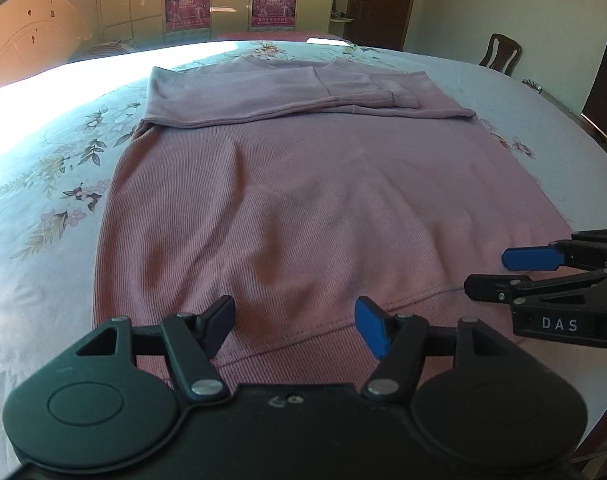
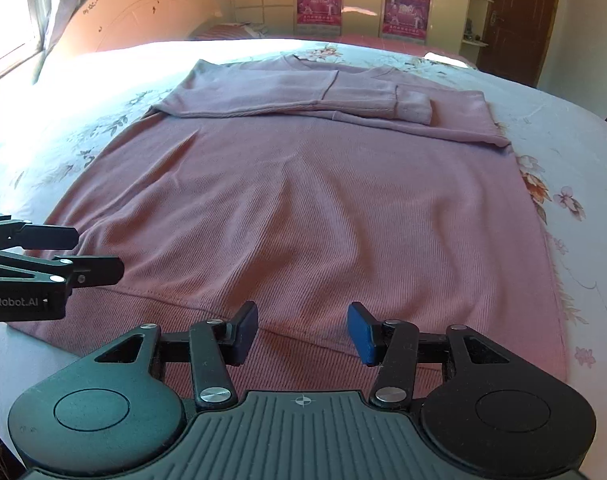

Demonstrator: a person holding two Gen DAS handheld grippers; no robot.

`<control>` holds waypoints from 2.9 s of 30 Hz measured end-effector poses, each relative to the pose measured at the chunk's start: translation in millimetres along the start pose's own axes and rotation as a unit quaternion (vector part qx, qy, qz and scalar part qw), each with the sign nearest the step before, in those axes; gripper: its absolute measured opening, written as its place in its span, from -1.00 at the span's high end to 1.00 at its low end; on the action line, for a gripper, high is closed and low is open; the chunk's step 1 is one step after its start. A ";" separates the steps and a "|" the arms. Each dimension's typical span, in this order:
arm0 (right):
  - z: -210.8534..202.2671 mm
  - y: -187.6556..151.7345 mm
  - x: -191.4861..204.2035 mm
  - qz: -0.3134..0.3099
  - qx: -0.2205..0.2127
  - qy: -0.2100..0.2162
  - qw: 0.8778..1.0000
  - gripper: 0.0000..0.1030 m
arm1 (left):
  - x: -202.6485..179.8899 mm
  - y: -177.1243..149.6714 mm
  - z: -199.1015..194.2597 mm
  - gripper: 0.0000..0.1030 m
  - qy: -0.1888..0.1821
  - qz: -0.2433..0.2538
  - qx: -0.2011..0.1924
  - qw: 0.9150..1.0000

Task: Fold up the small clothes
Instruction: 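Position the left and right grippers at the two hem corners, then close both grippers on the hem corners of the pink sweatshirt, then lift the hem with both grippers and fold it over toward the collar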

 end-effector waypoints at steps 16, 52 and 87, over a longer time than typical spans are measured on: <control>-3.6 -29.3 -65.9 0.032 0.017 -0.067 0.997 0.03 | 15.7 -21.6 -11.5 -0.30 0.015 0.003 0.002 1.000; -17.9 -60.8 -156.0 0.143 0.039 -0.103 0.984 -0.46 | 65.8 -48.0 -46.3 -0.12 0.007 -0.102 -0.004 0.995; -14.0 69.2 -177.8 0.278 -0.025 0.057 0.959 0.80 | 73.3 102.7 -40.0 0.86 -0.073 -0.144 -0.140 0.977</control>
Point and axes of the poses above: each gripper's, at about its wrist camera, not at the fingertips, and z roughly the way its jaws point, x to its left, y to its top, the point moved 9 cm from there along z, roughly the way its jaws point, and after that the axes turned 12 degrees about -y, right-handed, at the moved point
